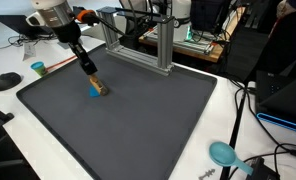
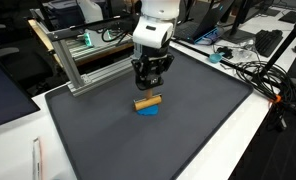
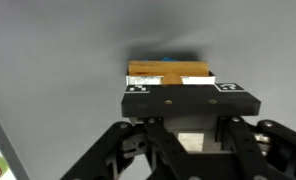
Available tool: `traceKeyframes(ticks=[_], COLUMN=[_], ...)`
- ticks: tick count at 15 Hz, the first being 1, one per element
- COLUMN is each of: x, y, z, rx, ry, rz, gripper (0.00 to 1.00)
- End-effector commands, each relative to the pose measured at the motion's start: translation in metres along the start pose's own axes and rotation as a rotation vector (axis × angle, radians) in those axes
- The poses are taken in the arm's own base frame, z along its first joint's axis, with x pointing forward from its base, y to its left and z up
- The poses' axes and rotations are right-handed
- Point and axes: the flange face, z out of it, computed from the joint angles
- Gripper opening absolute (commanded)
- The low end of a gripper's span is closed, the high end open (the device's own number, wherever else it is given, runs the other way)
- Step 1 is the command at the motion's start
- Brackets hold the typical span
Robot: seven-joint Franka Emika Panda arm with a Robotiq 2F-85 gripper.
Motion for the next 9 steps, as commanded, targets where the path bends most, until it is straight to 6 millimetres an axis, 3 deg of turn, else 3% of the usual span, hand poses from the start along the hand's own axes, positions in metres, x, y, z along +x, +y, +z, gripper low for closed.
traceKeyframes(ticks=[1,9], x=[0.0047,0.0103], y=[0.0009,0.0023], z=[0.0312,0.0311], rx=[-0.001,0.001], ry=[0.026,0.088], rz=[0.025,0.041], gripper=[0.22,0.22])
